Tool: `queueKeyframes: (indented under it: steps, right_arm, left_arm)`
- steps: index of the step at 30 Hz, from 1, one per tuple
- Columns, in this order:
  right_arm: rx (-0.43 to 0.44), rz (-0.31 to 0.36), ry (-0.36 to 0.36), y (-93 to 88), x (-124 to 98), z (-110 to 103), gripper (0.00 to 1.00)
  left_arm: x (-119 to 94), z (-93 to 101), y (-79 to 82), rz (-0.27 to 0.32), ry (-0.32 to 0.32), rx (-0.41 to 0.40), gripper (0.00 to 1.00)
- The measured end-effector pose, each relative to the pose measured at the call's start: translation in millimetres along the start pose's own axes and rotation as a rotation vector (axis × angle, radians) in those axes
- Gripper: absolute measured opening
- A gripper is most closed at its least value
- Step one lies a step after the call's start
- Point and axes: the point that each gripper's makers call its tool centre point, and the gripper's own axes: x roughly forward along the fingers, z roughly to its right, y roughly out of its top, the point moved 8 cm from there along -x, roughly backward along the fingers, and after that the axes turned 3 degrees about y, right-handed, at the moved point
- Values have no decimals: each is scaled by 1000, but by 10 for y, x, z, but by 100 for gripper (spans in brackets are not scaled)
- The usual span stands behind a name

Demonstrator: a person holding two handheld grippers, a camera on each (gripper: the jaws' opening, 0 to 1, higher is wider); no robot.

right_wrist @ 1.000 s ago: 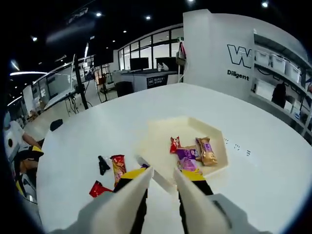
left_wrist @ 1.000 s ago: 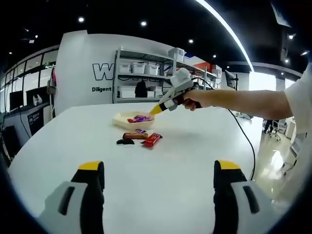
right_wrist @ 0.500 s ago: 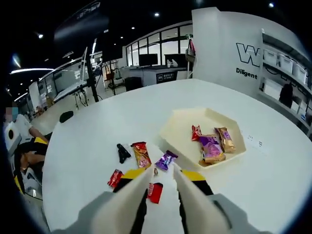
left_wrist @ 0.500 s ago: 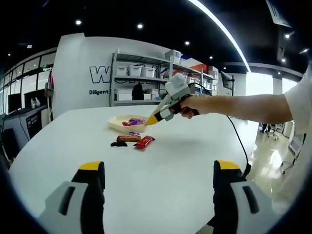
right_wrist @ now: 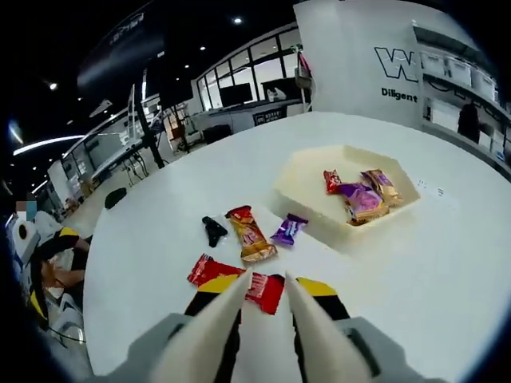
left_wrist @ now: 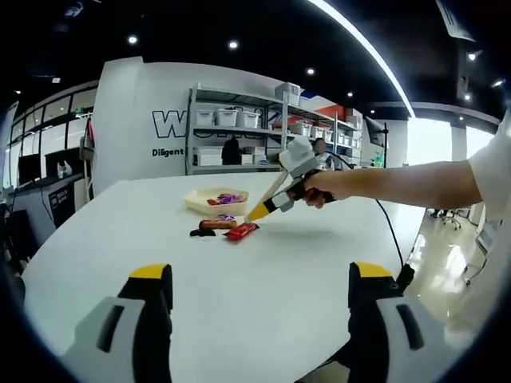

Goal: Place the target food into the container with the food tongs after gripping and lifting it, then release it inside without dropping or visibly crushing the food.

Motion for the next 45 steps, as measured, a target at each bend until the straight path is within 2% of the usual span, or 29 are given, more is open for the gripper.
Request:
queueKeyframes:
  steps: [7,12,15,17,21,23,25,28,36,45]
  right_arm:
    - [15,3,37,-130,-74,-171,18]
    - [-35,-16,61,-145,-118,-292,19]
    - [-66,1,74,-83,-144,-365,19]
    - [-126,-4,70,-73,-134,-379,20]
    - [-139,-4,73,-63,-82,-392,20]
    - [-192,-4,68,-46,-46,-400,20]
    - [-192,-14,78,-52,-26,-424,20]
    - [-238,-31,73,-56,7,-439,21]
    - [-268,-51,68,-48,20,-422,22]
    - [-323,-112,84,8,74,-458,22]
  left_arm:
    - [0,58,-2,0,-17,5,90]
    - [-6,95,-5,4,-26,4,89]
    - [-6,119,-18,1,-31,6,89]
    - [-10,122,-15,2,-31,7,89]
    - [-28,116,-18,1,-26,7,89]
    - [-43,104,-20,0,-20,6,89]
    - [-53,94,-24,-1,-16,7,89]
    - [-63,76,-33,-7,-11,8,89]
    - [-63,60,-44,-9,-7,0,89]
    - [-79,57,-42,-9,-6,-1,88]
